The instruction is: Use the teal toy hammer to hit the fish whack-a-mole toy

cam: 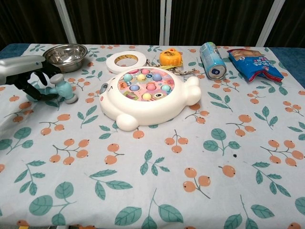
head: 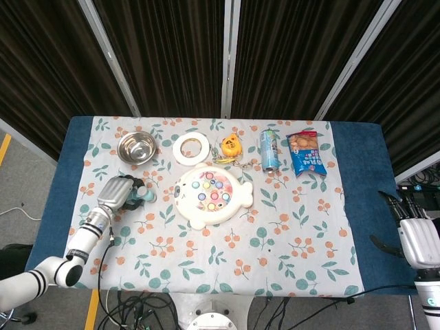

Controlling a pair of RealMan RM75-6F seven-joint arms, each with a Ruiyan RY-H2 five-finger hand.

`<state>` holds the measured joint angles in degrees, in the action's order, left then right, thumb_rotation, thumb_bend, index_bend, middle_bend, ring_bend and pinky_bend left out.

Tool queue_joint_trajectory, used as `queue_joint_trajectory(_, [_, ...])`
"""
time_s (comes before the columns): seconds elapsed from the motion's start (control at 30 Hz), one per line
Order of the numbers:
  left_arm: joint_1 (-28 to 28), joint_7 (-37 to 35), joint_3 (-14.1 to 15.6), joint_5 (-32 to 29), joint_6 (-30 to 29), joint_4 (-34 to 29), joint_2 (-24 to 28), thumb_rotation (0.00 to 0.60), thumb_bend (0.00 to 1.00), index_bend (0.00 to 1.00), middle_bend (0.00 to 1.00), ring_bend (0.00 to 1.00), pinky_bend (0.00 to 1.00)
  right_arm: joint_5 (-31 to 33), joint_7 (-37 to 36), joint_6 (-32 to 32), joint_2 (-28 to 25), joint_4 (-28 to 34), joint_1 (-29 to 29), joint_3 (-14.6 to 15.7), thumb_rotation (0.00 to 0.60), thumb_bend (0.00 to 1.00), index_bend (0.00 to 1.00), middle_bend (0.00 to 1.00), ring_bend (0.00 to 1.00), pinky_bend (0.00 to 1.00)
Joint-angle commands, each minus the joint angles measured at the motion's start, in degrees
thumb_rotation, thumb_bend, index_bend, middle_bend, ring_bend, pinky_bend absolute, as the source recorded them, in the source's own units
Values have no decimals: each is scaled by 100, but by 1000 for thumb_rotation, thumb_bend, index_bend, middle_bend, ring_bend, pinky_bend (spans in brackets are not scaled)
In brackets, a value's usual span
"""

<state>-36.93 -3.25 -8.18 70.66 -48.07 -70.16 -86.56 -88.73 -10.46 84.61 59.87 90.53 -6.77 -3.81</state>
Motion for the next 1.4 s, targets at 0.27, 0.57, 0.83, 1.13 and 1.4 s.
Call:
queue_joint_trajectory(0.27, [10,-6,10,-14,-57,82,-55,600,362,478,446,295,331,-1,-23,3,13,-18,12,13,600,71,109,187,33,106])
queue_joint_trajectory(0.57, [27,-310,51,233,-172,152,-30,600,443,514,498,335,350,-14,-16,39,13,-1,29,15,600,70,109,191,33,105])
queue_joint_trajectory(0.83, [39,-945,150,815,-500,326,84,600,486,550,540,381,444,-31,9,98,1,36,65,22,600,71,109,191,33,105])
queue_joint_trajectory(1.13, [-67,-2164,311,1858,-1430,940,-31,600,486,589,588,432,575,-51,57,123,-8,93,81,29,600,70,109,192,33,104])
queue_joint_trajectory(1.4, [-360,-2710,396,2346,-1855,1497,-317,600,484,614,621,494,677,-39,107,180,-36,152,129,32,600,70,109,193,33,104])
